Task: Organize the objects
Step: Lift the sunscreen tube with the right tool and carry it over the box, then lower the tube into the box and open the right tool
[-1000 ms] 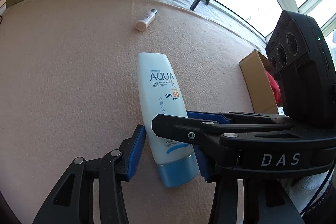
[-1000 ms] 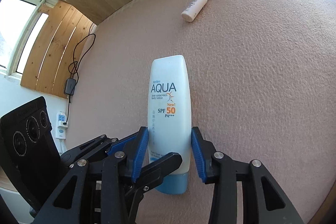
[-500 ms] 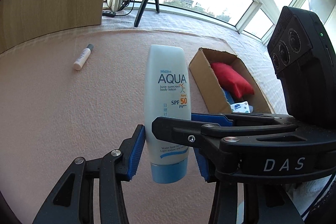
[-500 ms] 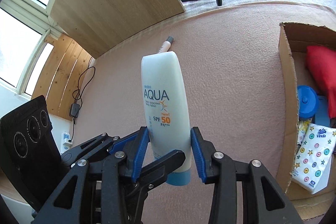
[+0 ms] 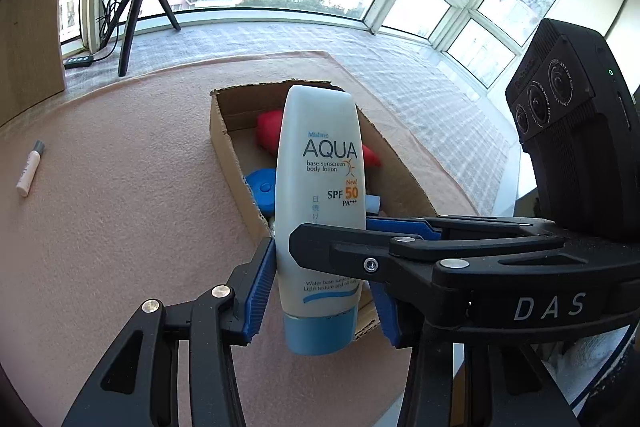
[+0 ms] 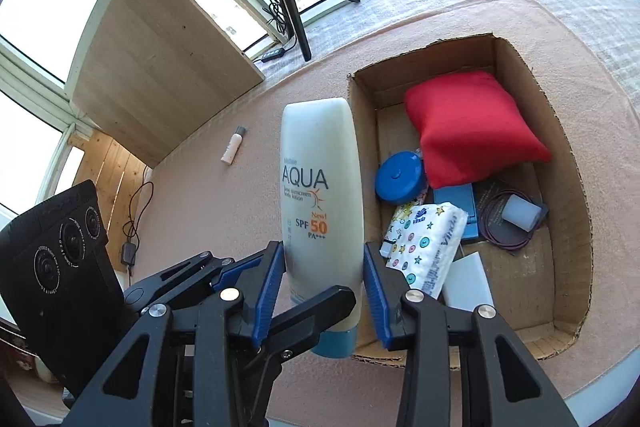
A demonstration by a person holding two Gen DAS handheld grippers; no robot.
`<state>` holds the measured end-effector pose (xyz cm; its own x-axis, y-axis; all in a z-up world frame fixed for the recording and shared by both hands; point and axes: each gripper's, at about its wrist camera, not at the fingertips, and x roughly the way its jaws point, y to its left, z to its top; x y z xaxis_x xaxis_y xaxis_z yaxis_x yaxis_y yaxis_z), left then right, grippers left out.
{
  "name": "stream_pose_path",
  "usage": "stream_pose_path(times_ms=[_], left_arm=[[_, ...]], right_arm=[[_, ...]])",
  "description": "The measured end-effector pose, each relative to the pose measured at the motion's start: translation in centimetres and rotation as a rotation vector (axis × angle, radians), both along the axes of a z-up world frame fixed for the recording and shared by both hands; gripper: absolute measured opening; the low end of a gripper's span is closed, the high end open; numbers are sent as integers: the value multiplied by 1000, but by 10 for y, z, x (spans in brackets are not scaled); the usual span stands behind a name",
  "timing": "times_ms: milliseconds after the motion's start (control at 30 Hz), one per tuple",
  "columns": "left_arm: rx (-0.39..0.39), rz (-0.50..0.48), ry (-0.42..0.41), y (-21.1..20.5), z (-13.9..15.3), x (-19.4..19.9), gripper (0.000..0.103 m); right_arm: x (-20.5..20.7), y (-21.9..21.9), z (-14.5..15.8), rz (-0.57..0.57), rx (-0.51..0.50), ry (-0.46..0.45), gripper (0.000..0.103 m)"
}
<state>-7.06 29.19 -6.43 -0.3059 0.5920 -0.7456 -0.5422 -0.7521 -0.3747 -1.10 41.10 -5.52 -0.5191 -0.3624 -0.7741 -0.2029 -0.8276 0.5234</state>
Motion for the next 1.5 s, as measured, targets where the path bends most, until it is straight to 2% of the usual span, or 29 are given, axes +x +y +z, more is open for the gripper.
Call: stream_pose_path(times_ms=[267,600,633,700,733,767,1200,1500], left_arm=[[-8,-57,2,52,-3,0,49],[-45,-75,25,83,-5,-3,50],[-59,-74,34,85,-5,-3,50],[-87,-73,43,88,-6,-3,56],[-86,-69,44,88,-6,-3,63],[-83,-68,43,87,-5,-2,64],[-83,-46,52,65,-1,-5,64],[-91,46,44,11,1,-10,64]], right_arm=[[15,38,-2,-68,-4,1,36],[15,60,-7,-80,8,4,37],[15,63,-7,-92,17,5,37],[16,68,-6,-119,40,5,46],[17,70,-4,-127,47,6,53],[17,72,-4,-135,52,10,55],[13,63,3,-153,81,22,56],[4,31,13,-114,113,48,56]])
